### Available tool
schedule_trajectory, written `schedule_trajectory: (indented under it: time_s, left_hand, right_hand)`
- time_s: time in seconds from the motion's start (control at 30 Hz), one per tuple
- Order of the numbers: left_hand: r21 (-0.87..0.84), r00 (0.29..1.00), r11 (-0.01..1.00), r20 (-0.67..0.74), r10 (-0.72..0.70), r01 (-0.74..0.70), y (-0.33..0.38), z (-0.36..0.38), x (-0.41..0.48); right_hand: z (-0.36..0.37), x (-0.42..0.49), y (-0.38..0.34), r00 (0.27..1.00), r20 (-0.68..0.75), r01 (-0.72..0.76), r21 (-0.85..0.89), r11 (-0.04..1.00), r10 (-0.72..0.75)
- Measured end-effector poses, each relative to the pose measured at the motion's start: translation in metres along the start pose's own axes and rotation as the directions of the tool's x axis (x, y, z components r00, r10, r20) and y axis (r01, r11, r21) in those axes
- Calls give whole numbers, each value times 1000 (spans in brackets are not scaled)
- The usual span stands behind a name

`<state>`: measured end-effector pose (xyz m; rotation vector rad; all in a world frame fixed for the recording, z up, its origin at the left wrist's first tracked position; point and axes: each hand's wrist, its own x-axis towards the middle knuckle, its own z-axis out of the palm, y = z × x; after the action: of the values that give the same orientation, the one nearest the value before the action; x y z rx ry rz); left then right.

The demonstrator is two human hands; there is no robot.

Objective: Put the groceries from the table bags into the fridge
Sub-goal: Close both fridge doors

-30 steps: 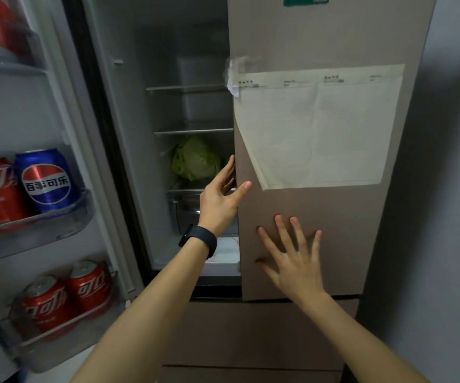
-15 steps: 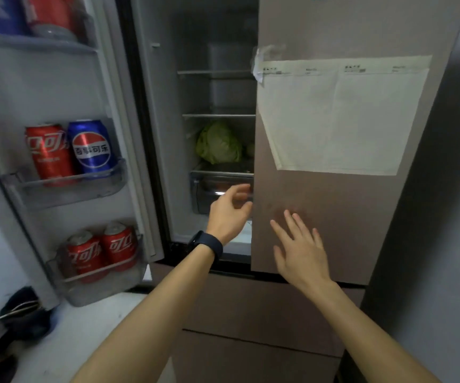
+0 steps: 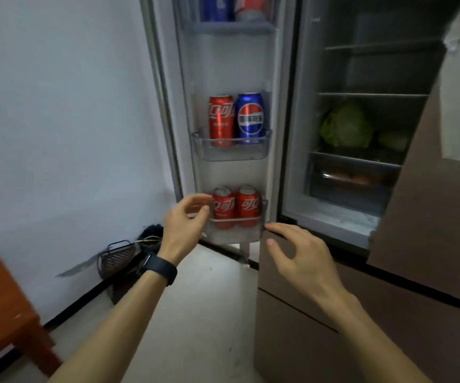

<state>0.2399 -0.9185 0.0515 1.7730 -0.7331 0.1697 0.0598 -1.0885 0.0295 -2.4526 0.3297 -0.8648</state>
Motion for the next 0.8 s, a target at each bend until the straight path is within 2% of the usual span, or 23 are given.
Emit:
schedule_trajectory:
  time_s: [0.07, 0.13, 0.27, 0.4, 0.57, 0.67, 0.8]
  left_hand:
    - [-53, 989, 998, -148, -22, 14, -6, -35, 27]
    - [-132, 975, 990, -207, -77, 50, -14, -65, 56]
    - [-197, 980, 969, -99, -172, 150, -38, -100, 117]
    - [-266, 983, 946, 17, -185, 183, -56, -101, 171]
    - [-307, 970, 928, 189, -156, 209, -71, -76, 212]
    - [-351, 955, 909, 267, -131, 224, -79, -56, 222]
    - [-403, 956, 888, 267, -118, 222, -89, -38, 220]
  right_hand:
    - [20, 24, -25, 999, -3, 52, 39, 998, -51]
    - [39, 52, -51, 993, -41, 109, 32, 994, -108]
    - [71, 109, -104, 975, -149, 158, -64, 985, -166]
    - [98, 162, -140, 914, -279, 202, -318, 926, -295]
    - [128, 206, -142, 919, -291, 46, -592, 805, -267]
    - [139, 214, -126, 897, -291, 17, -731, 682, -333]
    - [140, 218, -118, 875, -297, 4, -786, 618, -383]
